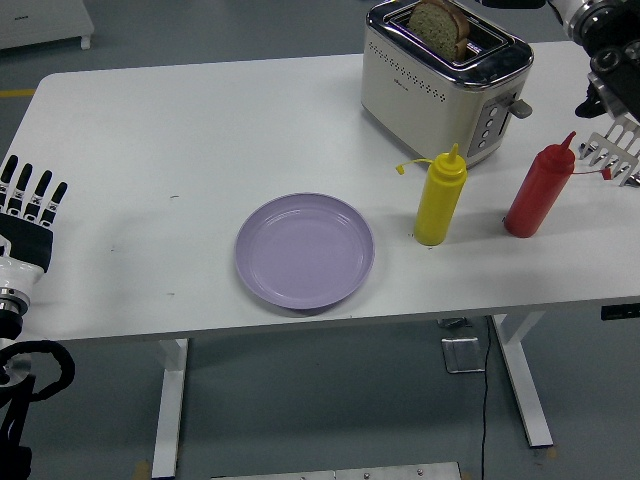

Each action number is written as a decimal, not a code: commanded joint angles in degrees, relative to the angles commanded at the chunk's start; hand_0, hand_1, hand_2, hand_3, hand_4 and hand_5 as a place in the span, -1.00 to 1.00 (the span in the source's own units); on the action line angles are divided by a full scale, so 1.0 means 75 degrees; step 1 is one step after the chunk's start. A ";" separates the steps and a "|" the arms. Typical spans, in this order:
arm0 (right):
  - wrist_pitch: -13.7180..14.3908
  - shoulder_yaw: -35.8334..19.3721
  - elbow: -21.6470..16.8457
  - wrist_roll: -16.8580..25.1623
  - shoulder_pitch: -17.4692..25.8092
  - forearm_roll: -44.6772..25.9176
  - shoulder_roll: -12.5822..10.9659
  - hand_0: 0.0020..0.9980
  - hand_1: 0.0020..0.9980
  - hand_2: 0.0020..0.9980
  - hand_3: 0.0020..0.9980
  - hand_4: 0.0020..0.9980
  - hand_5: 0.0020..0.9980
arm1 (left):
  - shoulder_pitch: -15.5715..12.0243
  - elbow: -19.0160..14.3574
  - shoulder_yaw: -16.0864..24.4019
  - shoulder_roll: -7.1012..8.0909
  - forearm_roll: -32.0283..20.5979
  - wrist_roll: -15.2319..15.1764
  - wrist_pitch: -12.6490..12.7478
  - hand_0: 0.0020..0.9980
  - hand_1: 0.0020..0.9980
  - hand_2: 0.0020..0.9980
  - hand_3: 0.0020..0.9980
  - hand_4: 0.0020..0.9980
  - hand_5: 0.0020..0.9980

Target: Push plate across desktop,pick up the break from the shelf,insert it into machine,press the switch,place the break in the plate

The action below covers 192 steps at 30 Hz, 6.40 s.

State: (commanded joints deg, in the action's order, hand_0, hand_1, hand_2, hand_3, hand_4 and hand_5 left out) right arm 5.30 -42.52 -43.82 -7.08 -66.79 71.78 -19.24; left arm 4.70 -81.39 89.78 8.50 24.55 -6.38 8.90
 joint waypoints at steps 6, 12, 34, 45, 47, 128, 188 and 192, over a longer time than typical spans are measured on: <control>0.0021 0.0040 0.0511 -0.0325 -0.0218 0.1133 0.0634 0.87 0.70 0.65 0.83 0.66 -0.38 | -0.0040 0.0023 -0.0015 -0.0015 0.0005 0.0015 0.0013 0.65 0.75 0.89 0.67 0.23 1.00; 0.0010 -0.0224 0.1110 -0.0501 -0.0319 0.1869 0.1173 0.81 0.60 0.53 0.76 0.67 -0.37 | -0.0066 0.0037 -0.0007 -0.0004 0.0007 0.0025 0.0033 0.65 0.75 0.89 0.66 0.23 1.00; 0.0227 0.0136 0.2651 -0.0933 -0.0942 0.3453 0.2129 0.49 0.34 0.34 0.58 0.66 -0.37 | 0.0034 0.0023 -0.0045 0.0099 -0.0035 0.0024 0.0037 0.65 0.75 0.90 0.66 0.23 1.00; 0.0365 0.0369 0.3181 -0.1001 -0.1141 0.3346 0.2431 0.21 0.14 0.16 0.48 0.57 -0.45 | 0.0095 0.0015 -0.0071 0.0119 -0.0042 0.0020 0.0037 0.65 0.74 0.90 0.66 0.23 1.00; 0.0393 0.0396 0.3272 -0.1004 -0.1165 0.3359 0.2466 0.21 0.14 0.16 0.48 0.57 -0.45 | 0.0108 0.0010 -0.0071 0.0122 -0.0044 0.0017 0.0037 0.65 0.74 0.90 0.66 0.23 1.00; 0.1745 0.1151 0.0750 -0.0409 -0.2034 0.4197 0.0848 -0.62 -0.41 -0.25 -0.05 -0.19 -0.89 | 0.0085 0.0055 -0.0130 0.0197 -0.0037 -0.0023 0.0026 0.64 0.74 0.89 0.66 0.24 1.00; -0.3236 0.3612 -0.2595 0.0498 -0.0924 -0.2246 0.0518 -0.57 -0.44 -0.27 -0.06 -0.43 -0.84 | 0.0029 0.0101 -0.0001 0.0062 -0.0003 -0.0031 0.0030 0.65 0.74 0.89 0.62 0.24 1.00; -0.3160 0.3649 -0.2416 0.0567 -0.0849 -0.2201 0.0576 -0.57 -0.44 -0.27 -0.06 -0.43 -0.84 | 0.0019 0.0098 0.0006 0.0062 -0.0003 -0.0034 0.0035 0.65 0.74 0.89 0.62 0.24 1.00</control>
State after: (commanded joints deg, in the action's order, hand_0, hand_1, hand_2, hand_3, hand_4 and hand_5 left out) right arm -18.40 -15.16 -61.94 -2.83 -73.16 55.27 -14.93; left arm 4.84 -80.65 89.82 8.97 24.53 -6.63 9.16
